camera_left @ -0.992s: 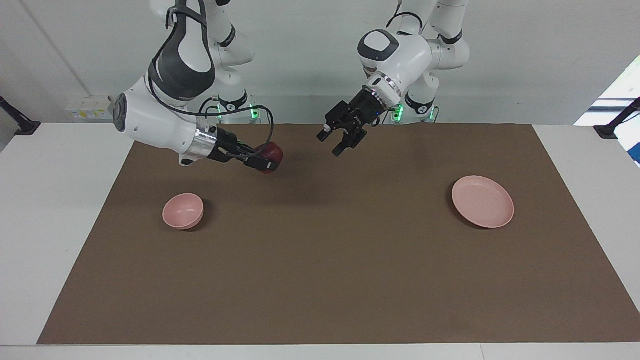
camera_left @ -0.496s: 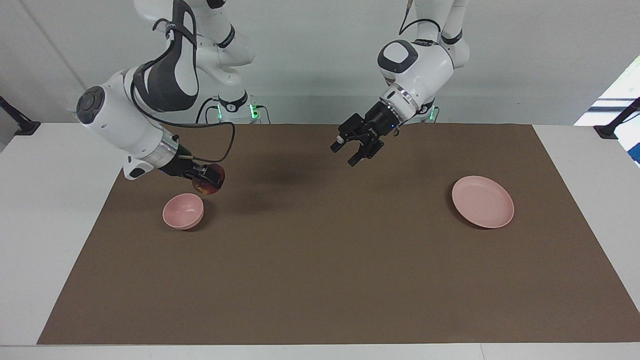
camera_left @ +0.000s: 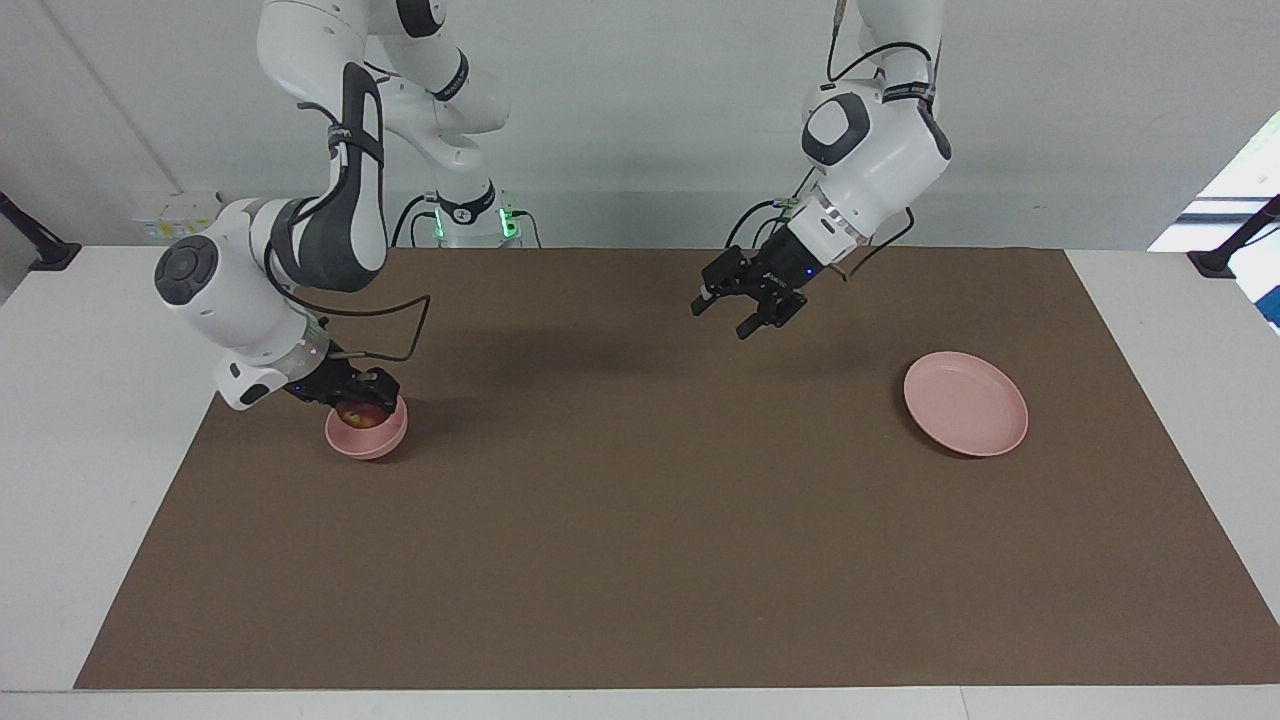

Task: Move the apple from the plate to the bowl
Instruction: 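Move the apple over the bowl while the left gripper withdraws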

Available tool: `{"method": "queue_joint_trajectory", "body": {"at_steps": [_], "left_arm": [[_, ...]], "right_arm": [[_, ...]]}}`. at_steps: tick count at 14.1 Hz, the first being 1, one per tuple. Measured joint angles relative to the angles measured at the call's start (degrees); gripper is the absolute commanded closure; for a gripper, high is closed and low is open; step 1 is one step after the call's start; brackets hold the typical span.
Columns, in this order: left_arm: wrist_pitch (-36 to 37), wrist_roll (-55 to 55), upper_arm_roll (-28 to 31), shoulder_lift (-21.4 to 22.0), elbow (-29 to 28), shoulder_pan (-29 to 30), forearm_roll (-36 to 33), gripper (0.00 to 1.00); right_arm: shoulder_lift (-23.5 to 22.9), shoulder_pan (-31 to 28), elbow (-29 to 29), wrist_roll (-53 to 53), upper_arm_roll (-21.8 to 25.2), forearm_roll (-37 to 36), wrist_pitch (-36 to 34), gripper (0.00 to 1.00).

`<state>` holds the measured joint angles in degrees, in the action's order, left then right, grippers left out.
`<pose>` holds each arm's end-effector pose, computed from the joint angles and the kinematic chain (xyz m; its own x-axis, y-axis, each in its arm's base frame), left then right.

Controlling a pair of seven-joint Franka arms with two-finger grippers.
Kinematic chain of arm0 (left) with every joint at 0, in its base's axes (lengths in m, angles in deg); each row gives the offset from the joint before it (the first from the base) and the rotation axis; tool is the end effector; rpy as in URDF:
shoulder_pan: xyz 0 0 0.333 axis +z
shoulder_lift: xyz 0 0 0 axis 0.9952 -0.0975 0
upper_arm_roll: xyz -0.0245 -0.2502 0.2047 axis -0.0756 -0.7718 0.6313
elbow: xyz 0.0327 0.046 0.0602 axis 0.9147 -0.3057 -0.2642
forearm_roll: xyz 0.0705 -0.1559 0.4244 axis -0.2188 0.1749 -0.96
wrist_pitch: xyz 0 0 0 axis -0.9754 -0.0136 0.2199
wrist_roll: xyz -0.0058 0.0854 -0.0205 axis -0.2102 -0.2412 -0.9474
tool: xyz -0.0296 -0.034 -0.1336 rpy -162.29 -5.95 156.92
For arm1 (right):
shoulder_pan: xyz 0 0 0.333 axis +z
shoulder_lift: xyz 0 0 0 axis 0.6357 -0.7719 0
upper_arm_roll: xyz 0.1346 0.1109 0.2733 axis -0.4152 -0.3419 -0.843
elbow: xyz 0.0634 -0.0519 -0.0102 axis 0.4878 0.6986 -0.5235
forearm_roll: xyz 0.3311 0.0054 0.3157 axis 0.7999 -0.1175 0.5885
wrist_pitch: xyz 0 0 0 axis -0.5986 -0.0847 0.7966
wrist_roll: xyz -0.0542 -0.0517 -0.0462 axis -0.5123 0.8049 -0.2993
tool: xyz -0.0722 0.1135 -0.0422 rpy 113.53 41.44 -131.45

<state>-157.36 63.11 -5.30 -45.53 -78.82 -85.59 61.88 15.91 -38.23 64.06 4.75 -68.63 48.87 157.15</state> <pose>0.5418 -0.3040 0.4248 0.9929 0.0607 0.1023 -0.0100 -0.8145 0.5801 0.6702 -0.0609 0.3262 0.9877 -0.0730 -0.1385 -0.0890 -0.9896 -0.1128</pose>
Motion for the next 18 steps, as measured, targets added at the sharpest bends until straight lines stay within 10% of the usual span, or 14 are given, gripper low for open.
{"method": "queue_joint_trajectory", "body": {"at_steps": [7,18], "left_arm": [[15.70,-2.95,10.58,0.06,4.35,0.02,-34.40,0.00],[52.12,3.24,21.51,-3.75,39.58,0.04,-42.42,0.00]], "right_arm": [[-0.67,0.01,1.94,-1.76,-0.05,-2.00,3.59,1.00],[-3.06,-0.10,2.38,-1.82,-0.02,-2.67,7.54,1.00]]}}
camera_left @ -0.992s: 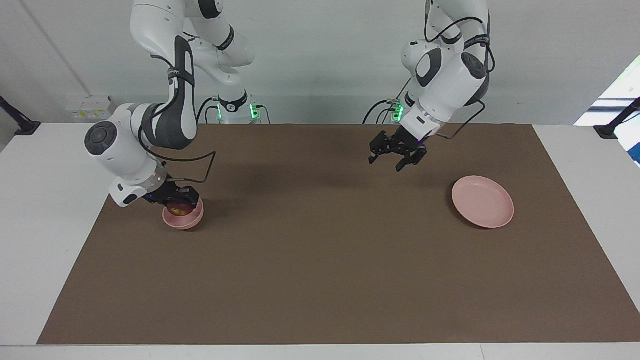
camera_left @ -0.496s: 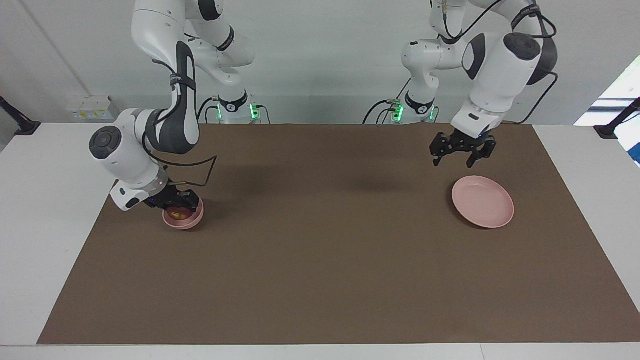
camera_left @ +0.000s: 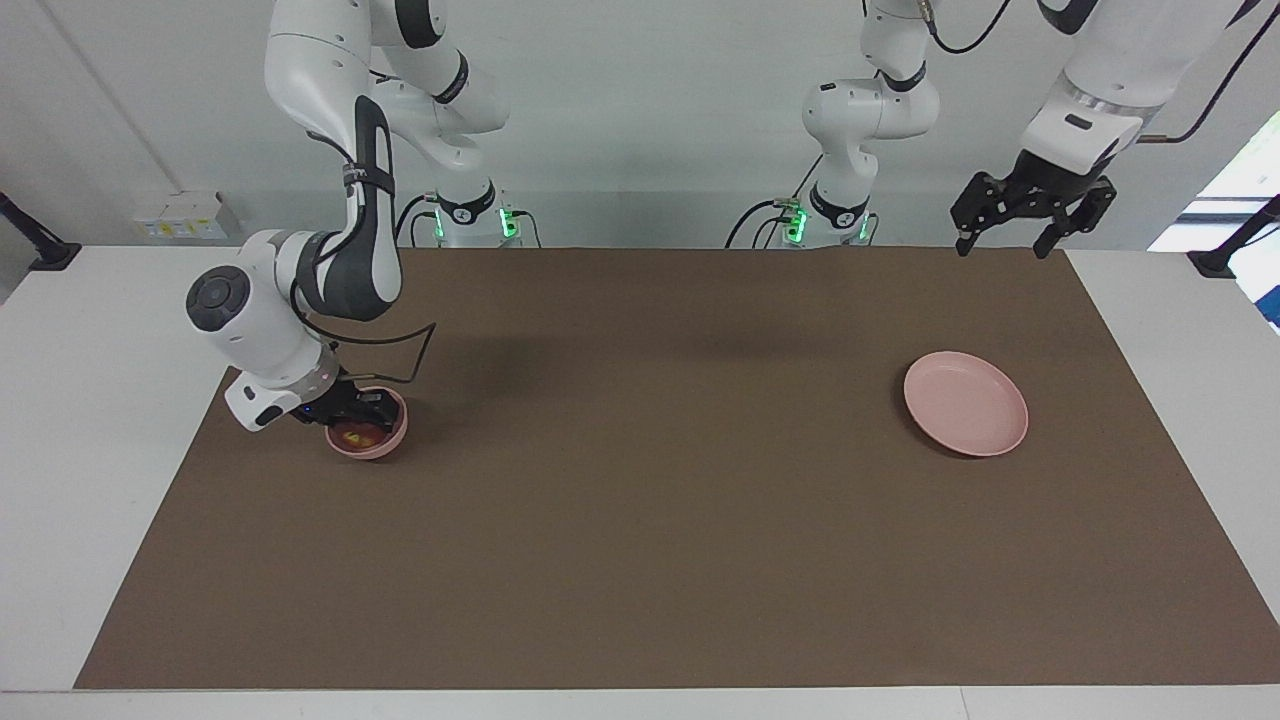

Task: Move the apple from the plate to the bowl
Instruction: 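Move the apple over the bowl while the left gripper withdraws, then lower the apple into the small pink bowl with the right gripper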

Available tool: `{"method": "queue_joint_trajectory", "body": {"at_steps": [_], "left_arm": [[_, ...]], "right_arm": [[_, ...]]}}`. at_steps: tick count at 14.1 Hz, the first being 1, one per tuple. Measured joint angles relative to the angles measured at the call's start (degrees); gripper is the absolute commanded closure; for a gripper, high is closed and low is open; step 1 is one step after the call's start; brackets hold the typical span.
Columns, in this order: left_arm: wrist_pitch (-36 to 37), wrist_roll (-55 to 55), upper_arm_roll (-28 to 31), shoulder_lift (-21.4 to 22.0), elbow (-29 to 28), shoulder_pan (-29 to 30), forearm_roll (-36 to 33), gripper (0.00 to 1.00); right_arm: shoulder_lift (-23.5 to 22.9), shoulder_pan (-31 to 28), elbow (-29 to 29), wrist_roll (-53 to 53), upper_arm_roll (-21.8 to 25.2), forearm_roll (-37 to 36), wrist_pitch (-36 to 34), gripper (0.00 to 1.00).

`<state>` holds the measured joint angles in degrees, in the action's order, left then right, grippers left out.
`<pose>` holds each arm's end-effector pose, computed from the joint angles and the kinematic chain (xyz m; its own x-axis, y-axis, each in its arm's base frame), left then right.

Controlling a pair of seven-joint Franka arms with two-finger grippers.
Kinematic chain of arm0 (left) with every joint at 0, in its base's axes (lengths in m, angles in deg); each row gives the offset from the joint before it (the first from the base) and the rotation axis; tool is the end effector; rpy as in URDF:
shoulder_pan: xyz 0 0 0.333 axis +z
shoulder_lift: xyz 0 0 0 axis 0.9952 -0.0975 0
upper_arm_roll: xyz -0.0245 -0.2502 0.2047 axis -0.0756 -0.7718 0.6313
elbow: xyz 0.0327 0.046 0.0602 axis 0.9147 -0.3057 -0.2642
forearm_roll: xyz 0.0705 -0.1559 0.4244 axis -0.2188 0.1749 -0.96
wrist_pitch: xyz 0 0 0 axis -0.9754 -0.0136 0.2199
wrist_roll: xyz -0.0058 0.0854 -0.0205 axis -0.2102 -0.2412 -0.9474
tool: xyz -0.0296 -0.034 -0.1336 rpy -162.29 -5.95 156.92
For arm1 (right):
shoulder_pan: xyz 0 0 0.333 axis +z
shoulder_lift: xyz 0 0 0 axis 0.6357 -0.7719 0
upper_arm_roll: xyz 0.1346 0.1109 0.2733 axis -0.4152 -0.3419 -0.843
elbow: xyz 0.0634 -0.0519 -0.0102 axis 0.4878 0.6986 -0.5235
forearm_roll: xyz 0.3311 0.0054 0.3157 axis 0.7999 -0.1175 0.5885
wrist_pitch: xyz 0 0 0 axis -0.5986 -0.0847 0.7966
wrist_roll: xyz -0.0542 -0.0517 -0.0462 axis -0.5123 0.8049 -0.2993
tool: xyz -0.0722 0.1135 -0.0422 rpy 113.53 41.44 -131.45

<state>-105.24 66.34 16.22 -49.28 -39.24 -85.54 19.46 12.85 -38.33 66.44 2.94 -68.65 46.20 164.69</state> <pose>0.5916 -0.0522 0.6683 0.9950 -0.1003 -0.0006 -0.1003 -0.9949 0.0084 0.6741 -0.0698 0.2784 0.9939 -0.0375 -0.1038 -0.0438 -0.9973 -0.0592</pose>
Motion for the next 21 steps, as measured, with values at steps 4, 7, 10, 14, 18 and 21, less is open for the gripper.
{"method": "queue_joint_trajectory", "body": {"at_steps": [4,7,10,14,18,21], "left_arm": [[3.62,0.55,2.78,-0.12,2.34,-0.95,0.00,0.00],[4.12,0.57,4.01,-0.32,2.37,-1.25,0.00,0.00],[4.17,0.57,4.05,-0.04,2.94,-1.28,0.00,0.00],[4.66,0.57,4.07,0.91,2.99,-1.31,0.00,0.00],[4.69,1.07,4.29,0.97,2.72,-1.30,0.00,0.00],[4.69,3.94,4.74,0.97,2.55,-0.98,0.00,0.00]], "right_arm": [[-0.32,0.00,0.00,0.00,0.00,0.00,0.48,1.00],[-0.53,0.00,0.00,0.00,0.00,0.00,0.72,1.00],[-0.80,0.00,0.01,0.00,-0.01,0.00,0.72,1.00],[-0.90,0.02,0.05,0.00,-0.05,0.00,0.08,1.00],[-0.90,0.02,0.05,0.00,-0.05,0.00,-1.80,0.83],[-0.90,0.01,0.07,0.00,-0.04,0.00,-1.81,0.53]]}}
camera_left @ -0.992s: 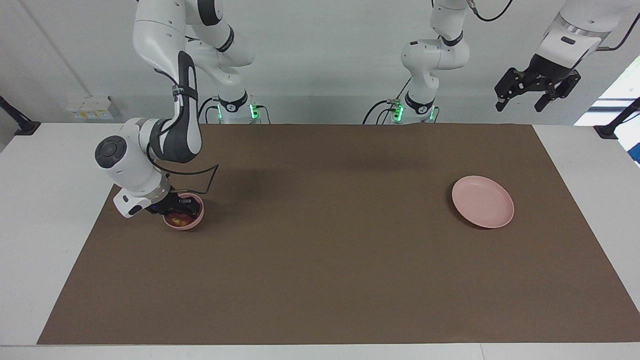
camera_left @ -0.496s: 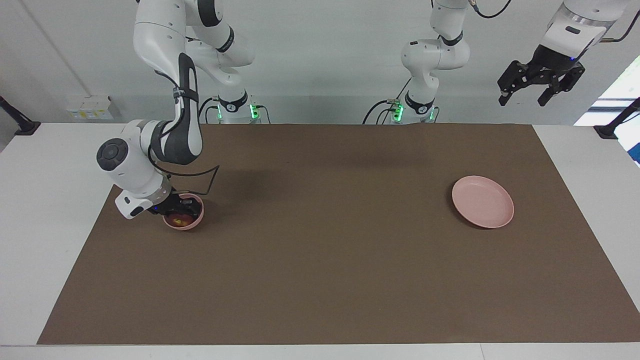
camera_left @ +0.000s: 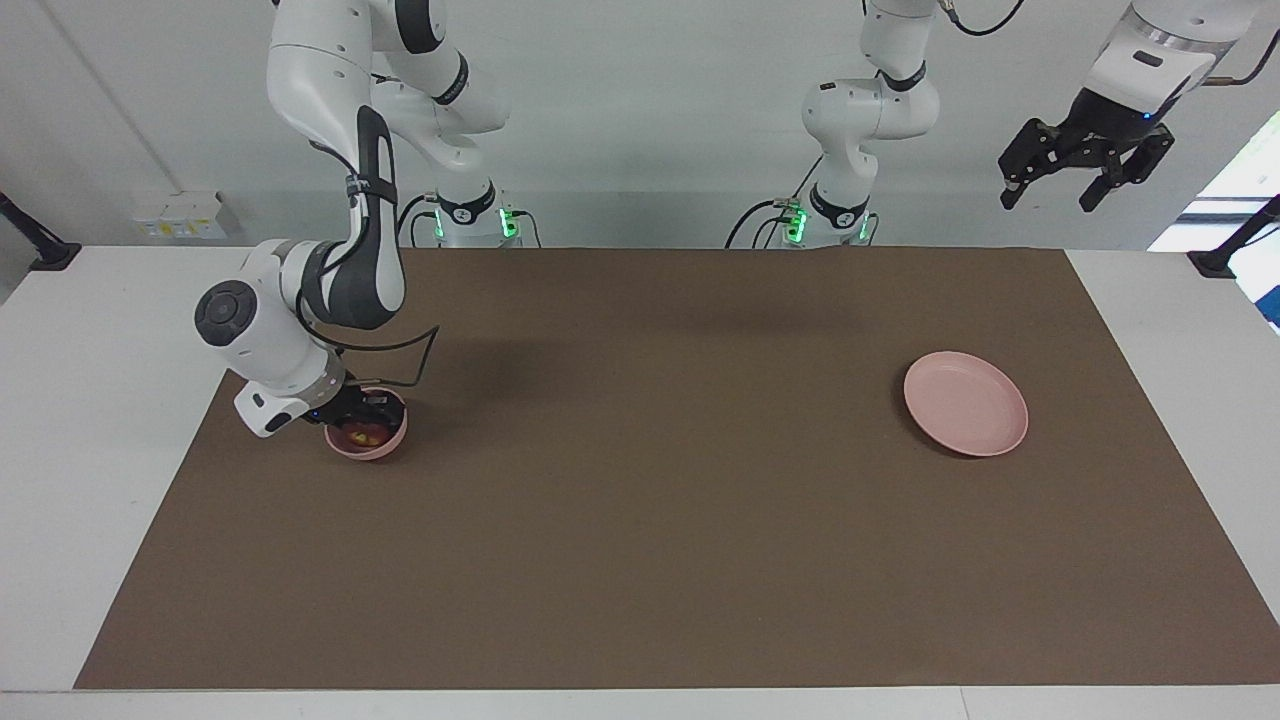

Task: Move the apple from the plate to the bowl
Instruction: 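Lower the apple into the small pink bowl with the right gripper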

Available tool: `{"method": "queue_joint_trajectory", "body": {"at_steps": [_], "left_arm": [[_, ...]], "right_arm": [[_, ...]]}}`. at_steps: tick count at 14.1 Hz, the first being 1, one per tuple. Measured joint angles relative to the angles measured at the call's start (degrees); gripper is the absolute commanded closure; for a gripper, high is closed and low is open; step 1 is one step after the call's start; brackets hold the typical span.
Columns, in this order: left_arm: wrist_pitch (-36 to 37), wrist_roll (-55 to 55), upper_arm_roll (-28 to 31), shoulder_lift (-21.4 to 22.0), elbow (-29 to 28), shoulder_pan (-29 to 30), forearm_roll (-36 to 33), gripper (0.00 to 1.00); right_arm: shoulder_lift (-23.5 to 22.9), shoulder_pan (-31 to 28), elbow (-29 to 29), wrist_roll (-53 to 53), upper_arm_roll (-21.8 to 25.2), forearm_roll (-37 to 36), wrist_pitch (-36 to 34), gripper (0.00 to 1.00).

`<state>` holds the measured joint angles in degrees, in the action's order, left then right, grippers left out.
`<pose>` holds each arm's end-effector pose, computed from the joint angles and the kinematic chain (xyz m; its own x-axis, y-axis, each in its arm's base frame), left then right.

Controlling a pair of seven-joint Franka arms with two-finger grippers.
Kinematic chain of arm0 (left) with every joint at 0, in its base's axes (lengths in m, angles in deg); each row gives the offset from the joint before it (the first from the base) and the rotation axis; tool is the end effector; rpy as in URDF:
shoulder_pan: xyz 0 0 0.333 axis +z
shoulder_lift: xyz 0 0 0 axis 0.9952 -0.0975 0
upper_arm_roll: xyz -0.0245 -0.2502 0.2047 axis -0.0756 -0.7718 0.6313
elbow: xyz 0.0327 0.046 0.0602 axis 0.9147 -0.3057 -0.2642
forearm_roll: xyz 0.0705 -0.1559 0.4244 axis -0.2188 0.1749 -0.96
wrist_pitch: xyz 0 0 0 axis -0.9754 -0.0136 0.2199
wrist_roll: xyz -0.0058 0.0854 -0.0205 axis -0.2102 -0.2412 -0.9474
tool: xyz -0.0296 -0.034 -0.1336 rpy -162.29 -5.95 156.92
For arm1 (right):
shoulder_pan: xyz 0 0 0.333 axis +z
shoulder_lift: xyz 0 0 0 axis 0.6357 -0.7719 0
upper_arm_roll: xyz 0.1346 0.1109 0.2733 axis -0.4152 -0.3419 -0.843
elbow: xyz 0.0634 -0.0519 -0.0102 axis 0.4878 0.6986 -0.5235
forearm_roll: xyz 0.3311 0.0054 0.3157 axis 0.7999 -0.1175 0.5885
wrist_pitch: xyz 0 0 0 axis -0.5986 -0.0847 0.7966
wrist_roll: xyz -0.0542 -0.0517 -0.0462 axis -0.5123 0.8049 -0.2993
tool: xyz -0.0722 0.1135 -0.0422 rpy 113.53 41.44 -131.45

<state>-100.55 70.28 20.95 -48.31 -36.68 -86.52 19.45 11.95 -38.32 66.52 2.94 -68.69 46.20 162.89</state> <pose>0.5752 -0.0122 0.6941 0.9943 -0.1044 -0.0200 -0.1042 -0.9945 0.0123 0.6680 -0.0683 0.2651 0.9878 -0.0347 -0.1516 -0.0446 -0.9970 -0.0626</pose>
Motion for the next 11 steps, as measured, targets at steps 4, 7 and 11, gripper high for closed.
{"method": "queue_joint_trajectory", "body": {"at_steps": [4,7,11], "left_arm": [[0.04,0.69,0.15,0.03,0.00,0.24,0.00,0.00],[0.33,0.69,0.15,0.03,-0.01,0.24,0.00,0.00],[0.46,0.69,0.15,0.03,-0.01,0.24,0.00,0.00]], "right_arm": [[0.00,-0.37,0.20,0.00,0.08,0.00,0.02,0.39],[0.00,-0.52,0.32,0.00,0.08,0.00,0.03,0.19],[0.00,-0.53,0.66,0.00,0.08,0.00,0.03,0.00]]}}
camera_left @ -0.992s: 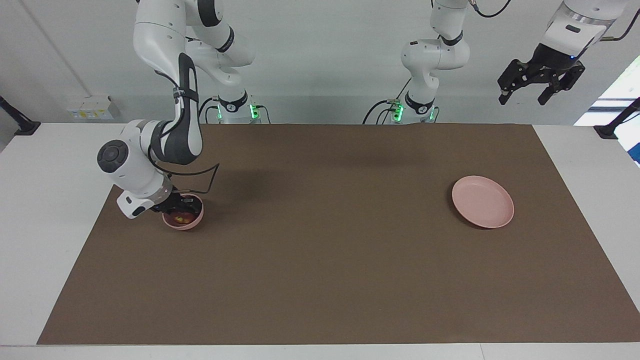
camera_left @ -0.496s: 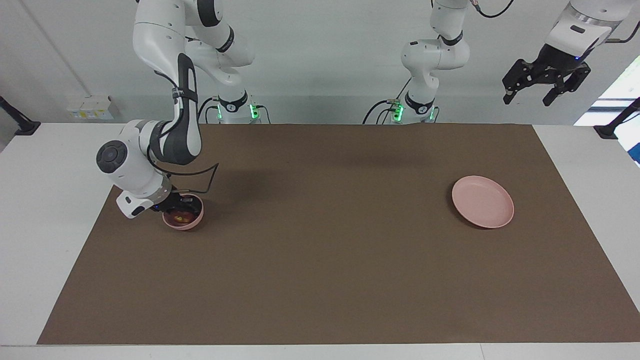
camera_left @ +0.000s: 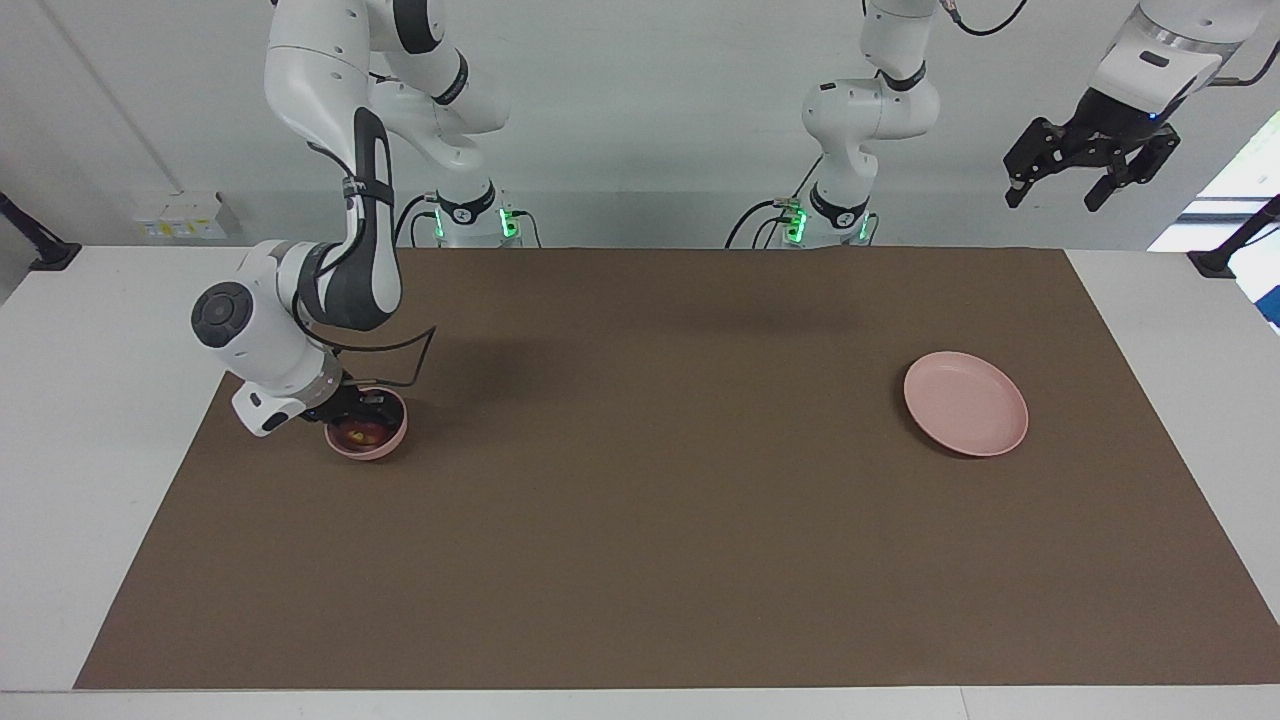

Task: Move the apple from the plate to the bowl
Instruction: 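Lower the apple into the small pink bowl with the right gripper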

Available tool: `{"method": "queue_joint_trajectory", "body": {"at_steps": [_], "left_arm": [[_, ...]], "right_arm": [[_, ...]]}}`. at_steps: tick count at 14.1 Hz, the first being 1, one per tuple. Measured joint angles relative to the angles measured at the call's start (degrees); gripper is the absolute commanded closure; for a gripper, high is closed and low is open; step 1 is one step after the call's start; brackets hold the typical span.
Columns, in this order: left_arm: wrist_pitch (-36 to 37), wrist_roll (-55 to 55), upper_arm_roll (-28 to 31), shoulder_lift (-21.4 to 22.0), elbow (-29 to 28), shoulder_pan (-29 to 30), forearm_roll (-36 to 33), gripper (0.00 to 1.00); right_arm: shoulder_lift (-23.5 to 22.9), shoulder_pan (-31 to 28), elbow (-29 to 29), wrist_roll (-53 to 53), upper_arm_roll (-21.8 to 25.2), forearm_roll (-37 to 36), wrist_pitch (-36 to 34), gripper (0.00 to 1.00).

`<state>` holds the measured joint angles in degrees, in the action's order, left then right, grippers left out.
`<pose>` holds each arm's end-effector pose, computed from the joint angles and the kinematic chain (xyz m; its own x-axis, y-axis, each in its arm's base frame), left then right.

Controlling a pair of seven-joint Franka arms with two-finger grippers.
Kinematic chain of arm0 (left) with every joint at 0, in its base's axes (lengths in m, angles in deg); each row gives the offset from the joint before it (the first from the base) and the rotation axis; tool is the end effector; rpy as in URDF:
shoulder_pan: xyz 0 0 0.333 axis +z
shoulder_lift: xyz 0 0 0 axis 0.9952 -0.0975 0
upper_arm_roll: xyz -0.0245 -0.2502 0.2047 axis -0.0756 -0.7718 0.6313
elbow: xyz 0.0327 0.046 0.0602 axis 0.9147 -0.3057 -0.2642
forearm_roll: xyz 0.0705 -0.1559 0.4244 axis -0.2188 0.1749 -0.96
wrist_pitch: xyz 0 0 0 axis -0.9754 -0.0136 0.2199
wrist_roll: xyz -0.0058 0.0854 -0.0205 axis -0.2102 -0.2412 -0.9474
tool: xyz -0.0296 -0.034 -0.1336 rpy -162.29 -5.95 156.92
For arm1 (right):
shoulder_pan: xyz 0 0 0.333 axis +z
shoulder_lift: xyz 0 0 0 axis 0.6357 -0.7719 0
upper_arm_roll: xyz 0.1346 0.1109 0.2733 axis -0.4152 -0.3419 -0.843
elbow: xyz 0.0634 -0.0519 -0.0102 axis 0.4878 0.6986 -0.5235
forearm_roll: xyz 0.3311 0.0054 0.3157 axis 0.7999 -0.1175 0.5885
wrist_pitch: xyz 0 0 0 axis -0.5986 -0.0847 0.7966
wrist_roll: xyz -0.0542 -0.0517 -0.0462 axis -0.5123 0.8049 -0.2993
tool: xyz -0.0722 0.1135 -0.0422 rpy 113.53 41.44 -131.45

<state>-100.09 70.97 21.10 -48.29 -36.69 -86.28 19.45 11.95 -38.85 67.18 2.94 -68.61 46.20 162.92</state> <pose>0.5740 -0.0082 0.6935 0.9936 -0.1097 -0.0276 -0.1094 -0.9939 0.0134 0.6634 -0.0752 0.2596 0.9857 -0.0455 -0.1624 -0.0564 -0.9964 -0.0629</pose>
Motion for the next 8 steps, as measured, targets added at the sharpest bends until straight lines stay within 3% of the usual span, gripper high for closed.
{"method": "queue_joint_trajectory", "body": {"at_steps": [8], "left_arm": [[0.07,0.00,0.00,0.00,0.00,0.00,0.00,0.00]], "right_arm": [[1.54,0.51,-1.11,0.38,-0.10,0.00,0.02,0.00]]}}
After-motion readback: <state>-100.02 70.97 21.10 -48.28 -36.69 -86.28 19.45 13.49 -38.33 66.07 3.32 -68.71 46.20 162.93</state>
